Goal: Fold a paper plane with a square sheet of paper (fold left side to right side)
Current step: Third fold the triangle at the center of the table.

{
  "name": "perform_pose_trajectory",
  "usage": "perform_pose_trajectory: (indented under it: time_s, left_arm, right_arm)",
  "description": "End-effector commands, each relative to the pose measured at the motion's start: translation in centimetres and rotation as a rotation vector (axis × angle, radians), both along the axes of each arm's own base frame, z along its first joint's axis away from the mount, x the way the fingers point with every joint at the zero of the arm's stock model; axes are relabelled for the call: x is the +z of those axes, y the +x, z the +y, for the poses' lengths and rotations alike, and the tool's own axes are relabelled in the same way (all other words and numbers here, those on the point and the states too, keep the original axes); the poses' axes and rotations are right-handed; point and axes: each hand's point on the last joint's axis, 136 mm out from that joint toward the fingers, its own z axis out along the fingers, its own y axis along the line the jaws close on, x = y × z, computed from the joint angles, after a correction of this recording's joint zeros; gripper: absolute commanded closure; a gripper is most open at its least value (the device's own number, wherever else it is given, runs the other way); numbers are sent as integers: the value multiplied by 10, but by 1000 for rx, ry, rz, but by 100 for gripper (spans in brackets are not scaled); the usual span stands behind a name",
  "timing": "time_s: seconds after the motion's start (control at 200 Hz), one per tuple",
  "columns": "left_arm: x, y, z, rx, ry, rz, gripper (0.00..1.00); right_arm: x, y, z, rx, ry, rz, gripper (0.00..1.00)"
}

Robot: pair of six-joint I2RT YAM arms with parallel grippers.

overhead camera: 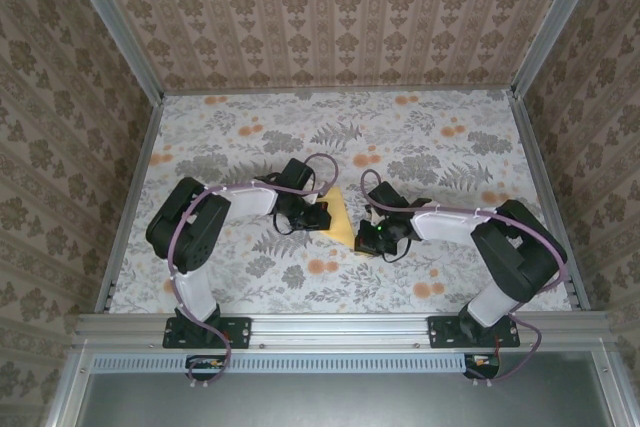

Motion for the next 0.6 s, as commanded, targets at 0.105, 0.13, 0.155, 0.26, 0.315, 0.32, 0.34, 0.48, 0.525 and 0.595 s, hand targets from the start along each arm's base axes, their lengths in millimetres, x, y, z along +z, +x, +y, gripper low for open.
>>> perform_pose_trajectory:
  time_s: [0.105, 0.13, 0.155, 0.26, 0.315, 0.32, 0.34, 0.48, 0.525, 0.595]
  left_arm:
    - [-28, -7, 25, 8, 146, 23, 95]
    - [-28, -6, 25, 9, 145, 23, 95]
    - [-28, -6, 25, 8, 144, 23, 95]
    - [-26, -6, 24, 10, 139, 21, 95]
    - [-25, -5, 23, 10, 137, 19, 95]
    - [-25, -5, 23, 10, 137, 18, 95]
    - [-25, -5, 23, 10, 136, 17, 95]
    - [-24, -4, 21, 9, 133, 15, 95]
    - [-24, -4, 21, 9, 132, 15, 95]
    - [-25, -4, 21, 8, 131, 17, 95]
  right_arm:
    - [-10, -32, -38, 23, -139, 79, 100]
    - [-4, -28, -36, 28, -123, 55, 100]
    - [4, -24, -32, 36, -99, 23, 100]
    - [38, -8, -19, 55, -14, -83, 100]
    - [49, -1, -10, 54, 29, -115, 100]
    - [49, -1, -10, 54, 32, -117, 100]
    - [51, 2, -6, 53, 47, -126, 100]
    - [43, 19, 14, 53, 88, -119, 100]
    - [39, 24, 18, 60, 83, -120, 100]
    - [36, 30, 25, 71, 82, -120, 100]
